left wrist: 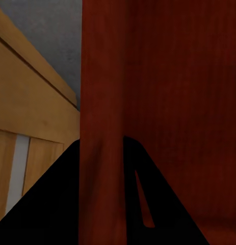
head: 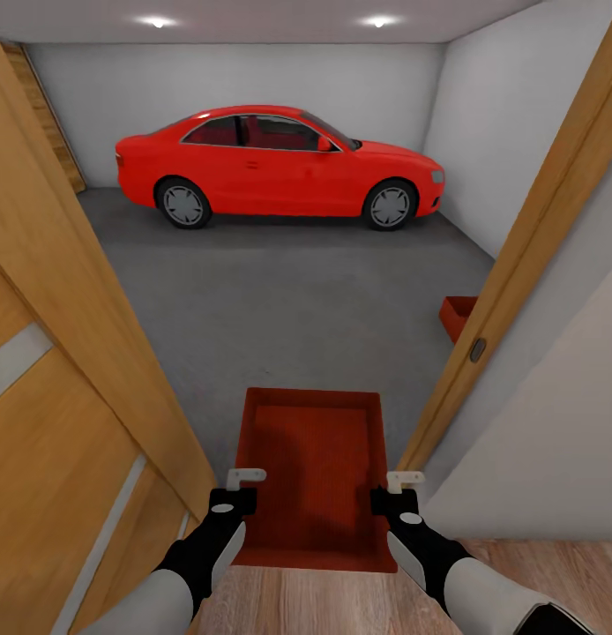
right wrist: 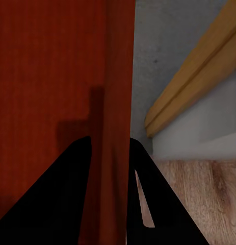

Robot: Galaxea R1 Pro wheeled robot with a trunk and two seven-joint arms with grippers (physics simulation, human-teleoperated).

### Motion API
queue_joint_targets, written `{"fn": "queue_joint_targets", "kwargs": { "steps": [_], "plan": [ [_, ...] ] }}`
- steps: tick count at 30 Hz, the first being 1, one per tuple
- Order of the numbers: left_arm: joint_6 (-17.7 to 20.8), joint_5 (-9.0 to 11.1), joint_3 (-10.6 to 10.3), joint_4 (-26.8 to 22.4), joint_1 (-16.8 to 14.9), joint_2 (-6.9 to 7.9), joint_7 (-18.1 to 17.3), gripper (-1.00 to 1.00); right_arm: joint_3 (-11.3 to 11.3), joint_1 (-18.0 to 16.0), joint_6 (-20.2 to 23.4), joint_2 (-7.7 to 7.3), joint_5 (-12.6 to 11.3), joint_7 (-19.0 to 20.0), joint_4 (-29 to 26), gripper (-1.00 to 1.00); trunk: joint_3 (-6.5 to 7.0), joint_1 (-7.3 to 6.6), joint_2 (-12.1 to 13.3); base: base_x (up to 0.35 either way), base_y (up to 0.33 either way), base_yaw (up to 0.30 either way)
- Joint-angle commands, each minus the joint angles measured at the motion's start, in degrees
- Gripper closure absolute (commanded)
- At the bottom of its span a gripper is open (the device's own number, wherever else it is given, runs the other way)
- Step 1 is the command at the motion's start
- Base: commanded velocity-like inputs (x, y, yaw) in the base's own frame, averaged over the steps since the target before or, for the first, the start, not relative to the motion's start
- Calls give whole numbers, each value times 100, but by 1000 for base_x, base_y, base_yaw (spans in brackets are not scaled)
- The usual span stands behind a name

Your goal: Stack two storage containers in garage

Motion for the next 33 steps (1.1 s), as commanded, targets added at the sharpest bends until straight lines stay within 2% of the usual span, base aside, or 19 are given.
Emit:
{"fn": "queue_joint_targets", "kwargs": {
  "steps": [1,10,33],
  "plan": [
    [356,176,-117,6,2,7,68,100,-87,-14,-40,-4,58,-185,-10,100,-10,3,-11,0,0,0],
    [353,163,-117,14,2,8,49,100,-87,-14,-40,-1,58,-185,-10,100,-10,3,-11,57,0,0],
    [347,158,-117,14,2,13,31,100,-87,-14,-40,-2,58,-185,-10,100,-10,3,-11,313,0,0]
  ]
}}
